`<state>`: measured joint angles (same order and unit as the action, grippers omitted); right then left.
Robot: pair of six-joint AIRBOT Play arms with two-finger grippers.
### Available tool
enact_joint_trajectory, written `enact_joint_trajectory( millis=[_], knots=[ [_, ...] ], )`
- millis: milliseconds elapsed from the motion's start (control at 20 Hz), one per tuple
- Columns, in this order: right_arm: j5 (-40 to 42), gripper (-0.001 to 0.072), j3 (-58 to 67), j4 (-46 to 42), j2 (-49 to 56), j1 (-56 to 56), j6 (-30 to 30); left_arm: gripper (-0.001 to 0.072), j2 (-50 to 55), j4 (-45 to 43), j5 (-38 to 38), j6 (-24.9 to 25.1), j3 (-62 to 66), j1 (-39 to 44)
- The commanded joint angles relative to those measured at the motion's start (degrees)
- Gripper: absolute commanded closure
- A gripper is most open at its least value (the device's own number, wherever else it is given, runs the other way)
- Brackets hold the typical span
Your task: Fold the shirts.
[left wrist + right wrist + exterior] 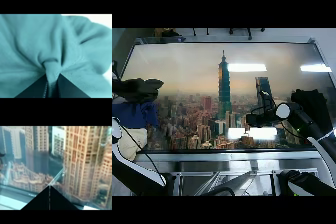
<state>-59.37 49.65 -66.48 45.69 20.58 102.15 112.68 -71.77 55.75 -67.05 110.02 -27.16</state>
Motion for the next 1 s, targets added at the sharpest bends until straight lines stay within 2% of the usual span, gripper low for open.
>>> enact_joint_trajectory(
  millis=[0,100,250,450,600,650,700,750,850,900,950],
  knots=[
    [0.0,0.0689,0.0,0.9,0.0,0.0,-0.1,0.0695,-5.5,5.3,9.2,-2.3,10.4,2.7],
    [1.1,0.0692,0.0,1.1,0.0,0.0,-0.2,0.0694,-13.8,13.7,8.3,-2.3,9.6,5.3],
    [0.8,0.0692,1.2,1.4,-0.2,0.0,-0.2,0.0693,-26.2,23.8,9.6,-2.4,1.0,11.0],
    [-1.1,0.0693,3.4,1.4,-2.8,0.0,-5.8,0.0693,-34.8,24.2,17.9,-2.4,-10.0,24.1],
    [-2.3,0.0681,3.4,1.1,-5.3,0.0,-5.8,0.069,-38.3,23.3,14.3,-2.5,-20.4,35.5],
    [-2.7,0.0594,3.4,1.2,-5.8,-0.2,-5.7,0.0656,-38.5,23.2,12.4,-2.4,-22.9,38.3],
    [-2.7,0.0521,3.5,1.2,-6.3,-0.5,-5.7,0.0293,-38.4,23.2,10.4,-2.5,-24.7,40.3],
    [-2.9,0.0523,3.7,1.2,-6.6,-1.2,-5.7,0.0007,-38.4,23.2,7.8,-4.9,-26.2,41.8],
    [-5.1,0.0523,4.9,1.2,-6.8,-3.8,-5.8,0.0006,-38.3,23.3,6.1,-7.2,-26.5,41.5],
    [-7.2,0.0522,5.7,1.2,-6.8,-5.8,-5.9,0.0006,-38.3,23.3,7.8,-8.9,-25.8,40.2],
    [-10.0,0.0476,6.6,1.2,-6.7,-8.3,-6.8,0.0006,-38.4,23.3,11.5,-10.8,-25.0,38.3]
  ],
)
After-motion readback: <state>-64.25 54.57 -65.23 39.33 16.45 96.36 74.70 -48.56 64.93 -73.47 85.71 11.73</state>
